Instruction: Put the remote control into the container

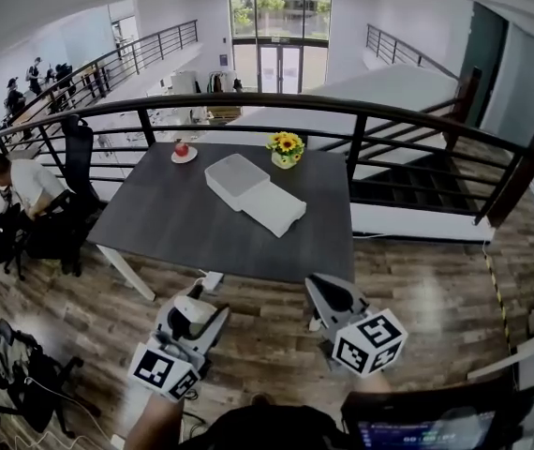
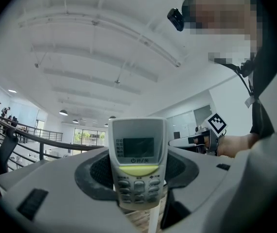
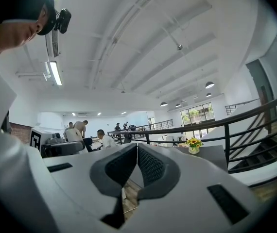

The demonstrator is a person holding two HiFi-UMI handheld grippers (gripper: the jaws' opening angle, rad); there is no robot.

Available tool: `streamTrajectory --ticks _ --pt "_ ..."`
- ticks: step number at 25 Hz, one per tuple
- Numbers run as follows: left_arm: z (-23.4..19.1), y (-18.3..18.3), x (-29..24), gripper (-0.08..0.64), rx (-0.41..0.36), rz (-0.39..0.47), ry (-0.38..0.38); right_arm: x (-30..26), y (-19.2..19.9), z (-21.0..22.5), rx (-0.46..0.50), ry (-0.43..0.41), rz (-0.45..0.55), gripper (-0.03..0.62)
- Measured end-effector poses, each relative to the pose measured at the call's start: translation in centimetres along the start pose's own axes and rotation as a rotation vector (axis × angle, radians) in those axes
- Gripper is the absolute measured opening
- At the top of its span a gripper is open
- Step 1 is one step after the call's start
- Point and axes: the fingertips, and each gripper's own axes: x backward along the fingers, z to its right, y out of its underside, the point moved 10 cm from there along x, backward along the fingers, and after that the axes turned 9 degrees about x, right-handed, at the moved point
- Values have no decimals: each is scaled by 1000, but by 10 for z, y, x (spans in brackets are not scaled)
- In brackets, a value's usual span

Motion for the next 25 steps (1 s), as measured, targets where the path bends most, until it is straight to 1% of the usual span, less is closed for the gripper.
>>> streamTrajectory --ticks 4,9,13,19,25 --pt "-32 -2 -5 253 16 8 6 -28 -1 0 4 23 -20 2" --pt "-67 2 -15 253 40 18 15 -61 0 2 18 27 -46 2" --pt "-89 7 -32 253 44 18 14 -83 4 13 21 23 -50 2" --pt "-110 4 -77 253 18 20 8 -119 3 52 11 7 -11 2" --pt "-125 1 -146 253 -18 13 9 -153 -2 115 6 -12 25 2"
